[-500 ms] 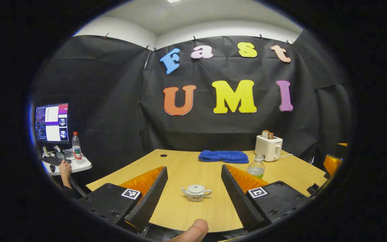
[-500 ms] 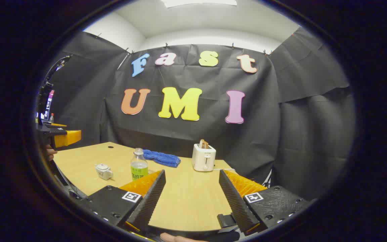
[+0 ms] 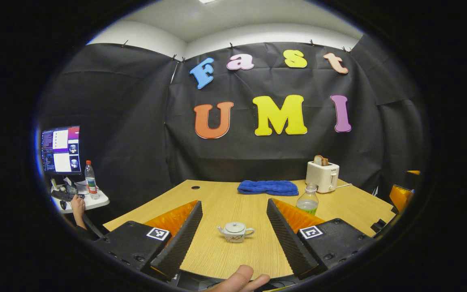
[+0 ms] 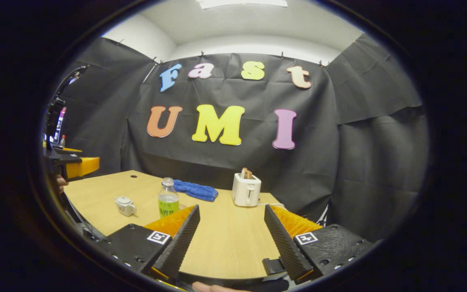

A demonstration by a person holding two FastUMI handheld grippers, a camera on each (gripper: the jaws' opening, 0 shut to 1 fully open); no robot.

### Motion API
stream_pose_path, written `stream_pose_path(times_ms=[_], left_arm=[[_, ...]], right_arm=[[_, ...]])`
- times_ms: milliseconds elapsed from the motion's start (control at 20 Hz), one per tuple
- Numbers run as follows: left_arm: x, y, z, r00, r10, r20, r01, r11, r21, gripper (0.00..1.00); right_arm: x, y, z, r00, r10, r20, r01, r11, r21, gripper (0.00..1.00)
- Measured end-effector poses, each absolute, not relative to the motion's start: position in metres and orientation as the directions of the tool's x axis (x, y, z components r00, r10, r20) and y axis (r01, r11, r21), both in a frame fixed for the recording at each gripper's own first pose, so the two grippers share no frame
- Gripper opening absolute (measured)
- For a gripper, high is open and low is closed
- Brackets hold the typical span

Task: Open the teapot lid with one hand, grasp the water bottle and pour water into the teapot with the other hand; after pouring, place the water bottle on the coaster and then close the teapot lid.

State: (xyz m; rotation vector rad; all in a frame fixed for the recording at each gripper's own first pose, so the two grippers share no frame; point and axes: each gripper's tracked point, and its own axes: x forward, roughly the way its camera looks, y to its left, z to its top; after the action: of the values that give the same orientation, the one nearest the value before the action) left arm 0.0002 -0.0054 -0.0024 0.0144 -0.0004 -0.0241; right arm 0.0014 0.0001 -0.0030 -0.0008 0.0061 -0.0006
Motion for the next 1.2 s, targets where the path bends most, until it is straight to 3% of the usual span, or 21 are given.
stream_pose_path(times_ms=[700, 950, 1200], left_arm=[[0.014, -0.005, -0.002, 0.998, -0.059, 0.022, 0.059, 0.998, 0.028, 1.0], [0.066, 0.003, -0.031, 0.998, -0.064, -0.003, 0.064, 0.998, 0.015, 1.0], [0.136, 0.001, -0.101, 0.991, -0.098, -0.086, 0.102, 0.994, 0.035, 0.94]], right_arm=[[0.009, -0.004, -0.009, 1.0, -0.013, -0.021, 0.013, 1.0, 0.009, 0.96], [0.017, -0.012, -0.012, 0.999, -0.05, -0.015, 0.05, 0.999, -0.013, 0.95], [0.027, -0.001, -0.029, 0.998, -0.036, -0.047, 0.035, 0.999, -0.026, 0.95]])
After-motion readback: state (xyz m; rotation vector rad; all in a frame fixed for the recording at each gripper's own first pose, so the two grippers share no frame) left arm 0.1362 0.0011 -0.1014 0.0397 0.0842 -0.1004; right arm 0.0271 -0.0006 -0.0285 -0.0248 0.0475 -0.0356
